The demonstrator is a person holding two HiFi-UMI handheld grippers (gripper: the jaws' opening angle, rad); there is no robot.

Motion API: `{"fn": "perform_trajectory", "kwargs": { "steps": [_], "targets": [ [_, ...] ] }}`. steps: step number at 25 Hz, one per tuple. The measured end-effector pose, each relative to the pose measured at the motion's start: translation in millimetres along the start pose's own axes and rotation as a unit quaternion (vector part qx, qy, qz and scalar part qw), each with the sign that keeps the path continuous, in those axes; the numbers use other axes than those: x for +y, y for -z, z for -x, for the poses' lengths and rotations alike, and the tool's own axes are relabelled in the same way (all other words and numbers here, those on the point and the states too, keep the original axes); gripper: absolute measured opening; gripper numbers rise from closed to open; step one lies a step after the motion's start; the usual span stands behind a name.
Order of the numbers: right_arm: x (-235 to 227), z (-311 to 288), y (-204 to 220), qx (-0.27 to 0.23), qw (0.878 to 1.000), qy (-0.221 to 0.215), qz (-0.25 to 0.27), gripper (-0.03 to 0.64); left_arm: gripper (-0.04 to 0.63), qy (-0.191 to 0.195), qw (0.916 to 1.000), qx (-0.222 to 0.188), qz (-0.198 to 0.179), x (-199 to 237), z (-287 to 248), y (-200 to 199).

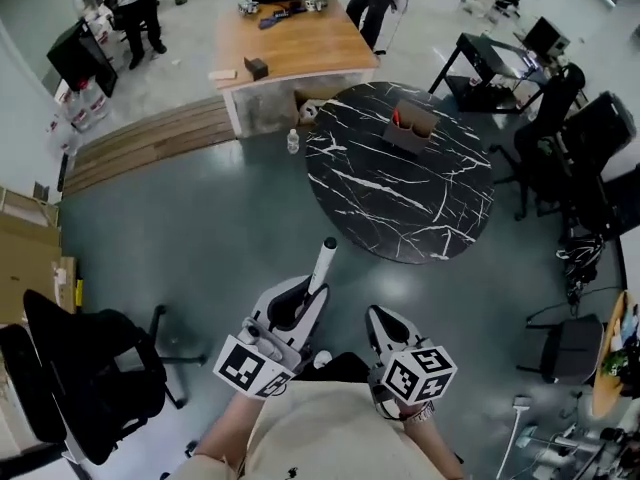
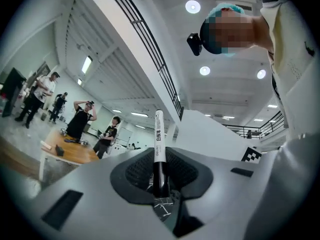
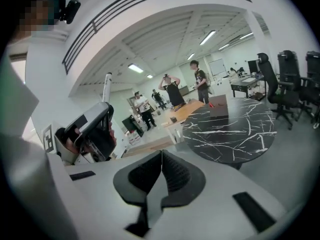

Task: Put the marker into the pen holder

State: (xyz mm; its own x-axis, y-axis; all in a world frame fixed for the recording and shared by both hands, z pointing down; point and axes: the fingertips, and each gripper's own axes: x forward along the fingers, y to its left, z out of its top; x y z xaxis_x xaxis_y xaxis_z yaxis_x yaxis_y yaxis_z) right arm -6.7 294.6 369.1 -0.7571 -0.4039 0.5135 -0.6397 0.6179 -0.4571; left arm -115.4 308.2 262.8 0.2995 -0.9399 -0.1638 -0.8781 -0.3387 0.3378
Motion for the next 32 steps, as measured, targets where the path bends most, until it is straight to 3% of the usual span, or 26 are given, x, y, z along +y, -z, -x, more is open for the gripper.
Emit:
{"fn": "perform_trajectory", "kwargs": {
  "steps": [6, 13, 18, 23, 27, 32],
  "targets": [
    [-53.0, 9.5, -27.7, -0.048, 0.996, 0.064, -0.05, 0.015, 0.078, 0.076, 0.9962, 0.039, 0.017, 0.7, -82.3, 18.0],
    [-147.5, 9.2, -50.7, -0.069, 0.987, 0.101, -0.102, 0.015, 0.078, 0.118, 0.9902, 0.073, 0.016, -14.0, -181.2, 56.9],
    [-225.7, -3.5, -98.2, -0.055, 0.991, 0.074, -0.1, 0.015, 0.078, 0.09, 0.9927, 0.079, 0.015, -15.1, -270.8, 82.8],
    [-298.1, -8.7, -163.7, -0.044, 0.996, 0.05, -0.059, 0.015, 0.078, 0.058, 0.9957, 0.051, 0.05, -12.5, -354.6, 86.2],
    [-353.4, -18.2, -198.0, -0.043, 0.997, 0.046, -0.044, 0.015, 0.078, 0.032, 0.9986, 0.035, 0.024, -6.6, -403.7, 85.7],
    [-390.6, -37.2, -222.3, -0.043, 0.996, 0.055, -0.064, 0.015, 0.078, 0.012, 0.9987, 0.05, 0.002, 16.7, -444.3, 99.3]
  ]
}}
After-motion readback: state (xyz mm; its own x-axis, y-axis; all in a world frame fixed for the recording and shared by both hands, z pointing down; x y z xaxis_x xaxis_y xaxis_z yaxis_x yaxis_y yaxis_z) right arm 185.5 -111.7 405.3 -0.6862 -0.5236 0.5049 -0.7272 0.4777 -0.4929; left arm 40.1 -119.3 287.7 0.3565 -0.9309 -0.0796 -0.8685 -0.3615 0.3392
